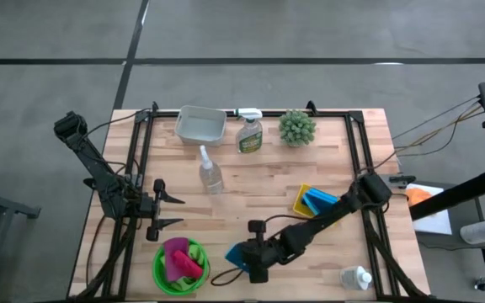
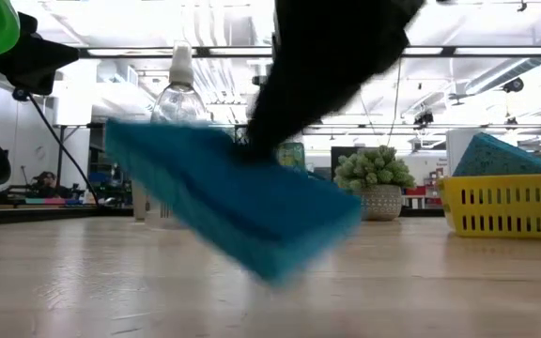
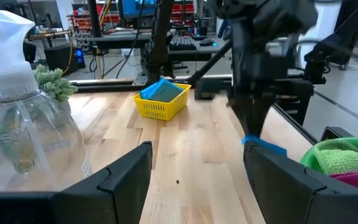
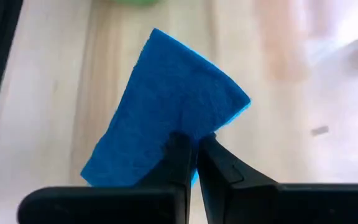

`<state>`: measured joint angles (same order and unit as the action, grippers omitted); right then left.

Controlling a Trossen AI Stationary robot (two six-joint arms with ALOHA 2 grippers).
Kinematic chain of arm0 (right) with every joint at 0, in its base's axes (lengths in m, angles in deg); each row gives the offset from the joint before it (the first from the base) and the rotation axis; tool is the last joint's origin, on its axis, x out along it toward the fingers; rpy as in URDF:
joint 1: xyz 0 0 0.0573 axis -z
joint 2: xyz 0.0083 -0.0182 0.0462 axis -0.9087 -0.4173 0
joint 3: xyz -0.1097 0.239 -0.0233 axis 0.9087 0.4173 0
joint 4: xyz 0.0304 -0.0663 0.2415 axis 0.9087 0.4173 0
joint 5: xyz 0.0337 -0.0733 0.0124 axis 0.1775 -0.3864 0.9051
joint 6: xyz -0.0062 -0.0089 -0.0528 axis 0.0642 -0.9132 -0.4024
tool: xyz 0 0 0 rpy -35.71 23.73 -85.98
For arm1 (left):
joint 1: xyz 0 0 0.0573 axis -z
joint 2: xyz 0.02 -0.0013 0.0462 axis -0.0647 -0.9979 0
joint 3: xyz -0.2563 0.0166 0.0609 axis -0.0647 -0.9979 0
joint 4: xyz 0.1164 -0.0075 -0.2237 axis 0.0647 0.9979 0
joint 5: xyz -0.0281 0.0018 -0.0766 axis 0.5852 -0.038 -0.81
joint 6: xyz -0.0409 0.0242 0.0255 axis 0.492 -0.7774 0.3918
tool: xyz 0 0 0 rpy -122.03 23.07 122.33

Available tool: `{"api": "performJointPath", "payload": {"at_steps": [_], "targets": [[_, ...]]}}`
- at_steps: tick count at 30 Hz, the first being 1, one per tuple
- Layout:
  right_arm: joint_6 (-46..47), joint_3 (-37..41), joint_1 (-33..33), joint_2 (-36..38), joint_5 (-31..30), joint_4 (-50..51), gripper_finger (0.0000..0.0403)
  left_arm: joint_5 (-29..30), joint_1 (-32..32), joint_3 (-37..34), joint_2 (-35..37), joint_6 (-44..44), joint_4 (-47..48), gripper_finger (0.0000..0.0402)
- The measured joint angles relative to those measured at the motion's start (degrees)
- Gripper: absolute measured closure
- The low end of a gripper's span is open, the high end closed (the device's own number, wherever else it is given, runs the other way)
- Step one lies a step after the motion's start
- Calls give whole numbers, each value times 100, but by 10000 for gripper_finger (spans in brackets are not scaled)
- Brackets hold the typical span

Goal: Pick & Place Kitchen Items
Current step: Put the blue sponge into the yellow bin

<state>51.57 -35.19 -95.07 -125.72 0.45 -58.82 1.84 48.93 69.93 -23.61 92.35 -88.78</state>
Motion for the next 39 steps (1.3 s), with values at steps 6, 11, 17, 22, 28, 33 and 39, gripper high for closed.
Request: {"api": "performJointPath", "payload": {"at_steps": [6, 11, 17, 22, 28, 33, 39], "targets": [[-394, 62, -229, 378, -1414, -198, 385, 0, 0, 0, 2, -1, -4, 148], [-772, 329, -346, 469, -2197, -999, 385, 0, -2, 0, 2, -4, -6, 148], [-1544, 1316, -354, 469, -1839, -3708, 385, 0, -2, 0, 2, -7, -9, 148], [-2203, 2307, -354, 516, -1221, -6064, 385, 0, -1, 0, 2, -19, -11, 148], [-2293, 3457, -394, 1030, -1254, -7442, 385, 0, -2, 0, 0, -20, -11, 148], [-2039, 4204, -544, 1936, -2041, -6965, 385, -1, 0, 0, 0, -17, -7, 148], [-585, 4343, -761, 3252, -3068, -3736, 385, 0, 0, 0, 0, -17, -22, 148]]}}
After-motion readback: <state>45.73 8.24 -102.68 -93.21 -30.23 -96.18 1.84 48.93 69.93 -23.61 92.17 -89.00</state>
